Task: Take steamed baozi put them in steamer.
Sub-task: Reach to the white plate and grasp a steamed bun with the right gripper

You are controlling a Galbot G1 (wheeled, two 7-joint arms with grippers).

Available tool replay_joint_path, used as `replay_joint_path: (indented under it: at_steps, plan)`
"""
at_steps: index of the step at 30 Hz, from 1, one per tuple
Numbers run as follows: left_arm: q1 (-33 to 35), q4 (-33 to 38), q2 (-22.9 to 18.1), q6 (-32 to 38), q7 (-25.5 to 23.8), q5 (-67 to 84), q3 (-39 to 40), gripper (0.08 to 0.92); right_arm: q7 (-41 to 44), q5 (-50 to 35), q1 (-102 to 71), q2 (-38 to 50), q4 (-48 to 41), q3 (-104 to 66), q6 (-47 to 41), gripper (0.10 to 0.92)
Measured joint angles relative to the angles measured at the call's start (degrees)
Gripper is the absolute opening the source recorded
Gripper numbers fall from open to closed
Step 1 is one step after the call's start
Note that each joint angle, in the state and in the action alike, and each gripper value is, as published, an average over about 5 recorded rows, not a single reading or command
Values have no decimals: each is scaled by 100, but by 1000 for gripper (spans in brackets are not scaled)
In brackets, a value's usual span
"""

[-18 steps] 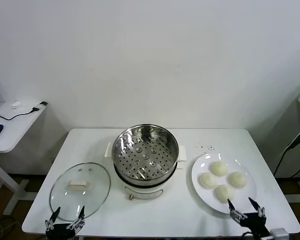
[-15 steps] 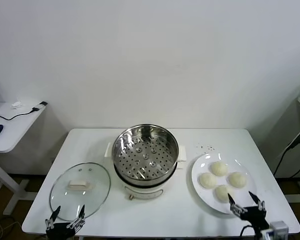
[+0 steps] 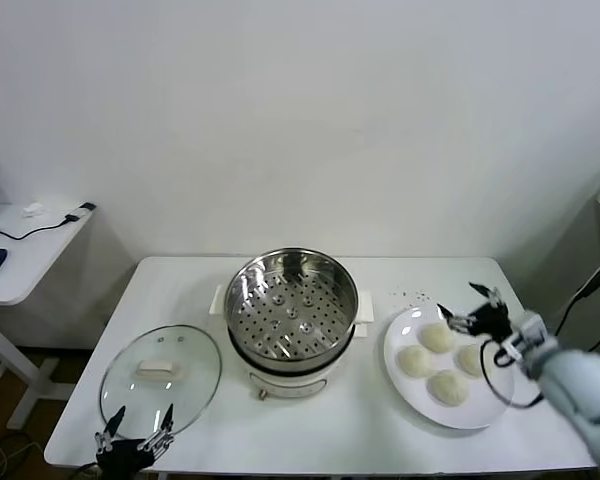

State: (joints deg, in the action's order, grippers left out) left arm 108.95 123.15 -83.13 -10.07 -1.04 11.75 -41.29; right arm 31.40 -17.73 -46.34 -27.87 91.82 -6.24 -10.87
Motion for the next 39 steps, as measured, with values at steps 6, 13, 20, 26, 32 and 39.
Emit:
replay_joint_path:
  at_steps: [6, 13, 20, 26, 32, 39]
  plan:
    - [-43, -54, -13, -4, -29, -40, 53, 823, 1707, 298, 2282, 258, -913, 2245, 685, 823]
    - [-71, -112, -5, -3, -44, -64, 77, 823, 2665, 432, 4863, 43, -1542, 4905, 957, 823]
    - [-97, -172, -5, 34, -42, -70, 70, 823, 2952, 389, 6382, -301, -2000, 6953, 813, 823]
    - [-118, -221, -34, 49, -41, -77, 81, 823, 2851, 142, 6804, -564, -2124, 7811, 413, 823]
    - [-123, -234, -55, 55, -40, -91, 86, 823, 2624, 69, 6852, -713, -2215, 8196, 35, 823]
    - [-111, -251, -57, 77, -34, -115, 115, 823, 2327, 84, 6593, -848, -2317, 8228, -314, 823]
